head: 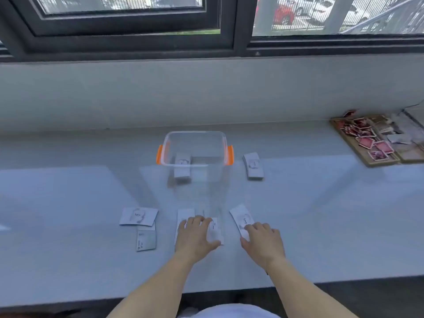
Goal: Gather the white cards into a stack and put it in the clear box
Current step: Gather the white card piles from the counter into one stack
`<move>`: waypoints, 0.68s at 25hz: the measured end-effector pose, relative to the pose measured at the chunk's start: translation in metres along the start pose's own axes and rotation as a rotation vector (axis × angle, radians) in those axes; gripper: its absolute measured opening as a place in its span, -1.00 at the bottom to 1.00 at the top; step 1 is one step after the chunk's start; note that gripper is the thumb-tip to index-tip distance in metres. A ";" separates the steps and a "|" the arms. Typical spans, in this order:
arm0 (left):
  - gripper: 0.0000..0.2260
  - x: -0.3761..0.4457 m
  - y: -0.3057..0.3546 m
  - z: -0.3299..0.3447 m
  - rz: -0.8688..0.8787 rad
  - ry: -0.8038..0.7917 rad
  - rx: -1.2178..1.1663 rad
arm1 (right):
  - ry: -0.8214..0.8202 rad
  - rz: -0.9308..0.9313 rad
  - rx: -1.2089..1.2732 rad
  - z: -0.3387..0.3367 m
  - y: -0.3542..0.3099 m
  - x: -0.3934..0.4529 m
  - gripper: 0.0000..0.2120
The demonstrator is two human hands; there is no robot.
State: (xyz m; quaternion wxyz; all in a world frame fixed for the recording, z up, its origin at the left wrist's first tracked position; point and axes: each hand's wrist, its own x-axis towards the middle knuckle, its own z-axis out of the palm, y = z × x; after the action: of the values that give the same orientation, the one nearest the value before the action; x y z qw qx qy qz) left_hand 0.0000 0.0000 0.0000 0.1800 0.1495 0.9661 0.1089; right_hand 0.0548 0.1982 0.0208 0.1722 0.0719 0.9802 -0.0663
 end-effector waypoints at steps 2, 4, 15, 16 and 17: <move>-0.32 0.010 -0.001 -0.003 0.006 -0.006 0.052 | -0.024 0.037 -0.050 0.001 0.002 0.008 -0.64; -0.28 0.022 -0.002 -0.006 -0.003 -0.017 0.074 | -0.034 0.092 -0.076 0.003 0.006 0.017 -0.60; -0.14 0.063 0.006 -0.013 -0.029 -0.145 0.100 | -0.125 0.332 0.244 0.003 -0.010 0.056 -0.46; -0.16 0.064 0.007 -0.014 -0.043 -0.149 0.103 | -0.133 0.357 0.306 0.001 -0.008 0.058 -0.46; -0.20 0.065 0.008 -0.015 -0.051 -0.149 0.107 | -0.145 0.372 0.355 0.000 -0.006 0.060 -0.46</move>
State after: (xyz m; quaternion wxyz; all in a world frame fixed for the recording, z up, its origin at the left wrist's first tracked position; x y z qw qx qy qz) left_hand -0.0619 0.0262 -0.0050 0.2457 0.1419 0.9580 0.0410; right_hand -0.0020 0.1997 0.0011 0.2357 0.2750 0.9083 -0.2094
